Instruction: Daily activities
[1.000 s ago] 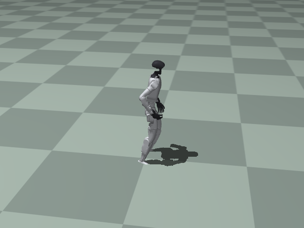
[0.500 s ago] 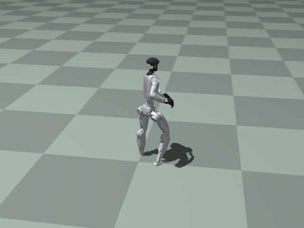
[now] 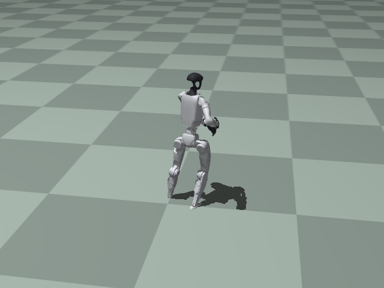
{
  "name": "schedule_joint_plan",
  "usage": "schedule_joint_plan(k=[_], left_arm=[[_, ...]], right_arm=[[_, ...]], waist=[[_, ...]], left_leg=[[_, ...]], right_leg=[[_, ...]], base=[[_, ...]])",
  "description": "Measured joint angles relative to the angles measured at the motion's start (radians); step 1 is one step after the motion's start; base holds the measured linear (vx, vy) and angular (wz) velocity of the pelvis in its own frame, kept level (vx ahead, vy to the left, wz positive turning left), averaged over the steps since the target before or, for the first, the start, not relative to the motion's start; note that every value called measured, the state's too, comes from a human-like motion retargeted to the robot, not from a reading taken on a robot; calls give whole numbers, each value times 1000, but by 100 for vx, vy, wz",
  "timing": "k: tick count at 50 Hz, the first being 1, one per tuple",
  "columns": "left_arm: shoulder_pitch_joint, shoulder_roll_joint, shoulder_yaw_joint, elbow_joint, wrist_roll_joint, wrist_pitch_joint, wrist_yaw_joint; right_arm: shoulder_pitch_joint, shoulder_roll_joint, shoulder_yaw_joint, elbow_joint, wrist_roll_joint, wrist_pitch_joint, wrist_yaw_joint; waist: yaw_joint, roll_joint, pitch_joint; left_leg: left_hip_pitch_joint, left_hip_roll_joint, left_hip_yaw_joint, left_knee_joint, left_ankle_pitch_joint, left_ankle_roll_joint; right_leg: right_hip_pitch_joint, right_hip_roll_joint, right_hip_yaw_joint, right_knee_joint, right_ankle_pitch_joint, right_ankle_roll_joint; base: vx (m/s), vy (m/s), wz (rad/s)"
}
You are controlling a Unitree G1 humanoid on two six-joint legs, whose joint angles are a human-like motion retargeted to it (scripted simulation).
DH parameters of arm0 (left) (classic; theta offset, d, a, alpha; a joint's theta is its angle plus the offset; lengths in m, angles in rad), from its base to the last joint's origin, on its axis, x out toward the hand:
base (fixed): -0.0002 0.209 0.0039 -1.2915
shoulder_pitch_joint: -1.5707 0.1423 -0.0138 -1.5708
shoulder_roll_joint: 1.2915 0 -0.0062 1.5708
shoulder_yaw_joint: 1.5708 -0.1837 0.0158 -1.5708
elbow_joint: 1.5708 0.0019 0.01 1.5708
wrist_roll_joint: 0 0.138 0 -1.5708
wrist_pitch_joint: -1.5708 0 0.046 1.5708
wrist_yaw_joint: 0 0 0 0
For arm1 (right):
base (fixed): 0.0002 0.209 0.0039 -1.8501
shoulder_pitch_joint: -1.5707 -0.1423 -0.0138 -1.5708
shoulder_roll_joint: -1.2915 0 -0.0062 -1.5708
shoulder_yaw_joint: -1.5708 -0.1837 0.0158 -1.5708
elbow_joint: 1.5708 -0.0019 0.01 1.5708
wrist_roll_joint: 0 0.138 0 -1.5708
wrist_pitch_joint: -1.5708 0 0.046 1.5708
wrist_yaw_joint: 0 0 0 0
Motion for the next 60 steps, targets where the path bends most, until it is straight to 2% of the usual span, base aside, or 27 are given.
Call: schedule_joint_plan(k=[17,41,60], left_arm=[[-29,-34,-25,31,28,-2,-11],[-15,-40,10,-58,-5,33,-126],[-73,-67,-39,-57,215,39,-249]], right_arm=[[-34,-29,28,42,-46,-27,-43],[87,-18,-21,70,24,17,48],[124,-43,-4,54,29,43,151]], waist=[[-7,22,-42],[40,2,-83],[59,10,-82]], left_leg=[[-37,28,25,0,7,-16],[-19,28,-43,1,-24,-14],[-5,20,-90,0,-38,-16]], right_leg=[[12,34,-23,-83,53,-10],[79,35,-70,-102,65,-23],[119,28,-110,-85,62,-47]], base=[[0,0,1],[0,0,0],[2,0,14]])
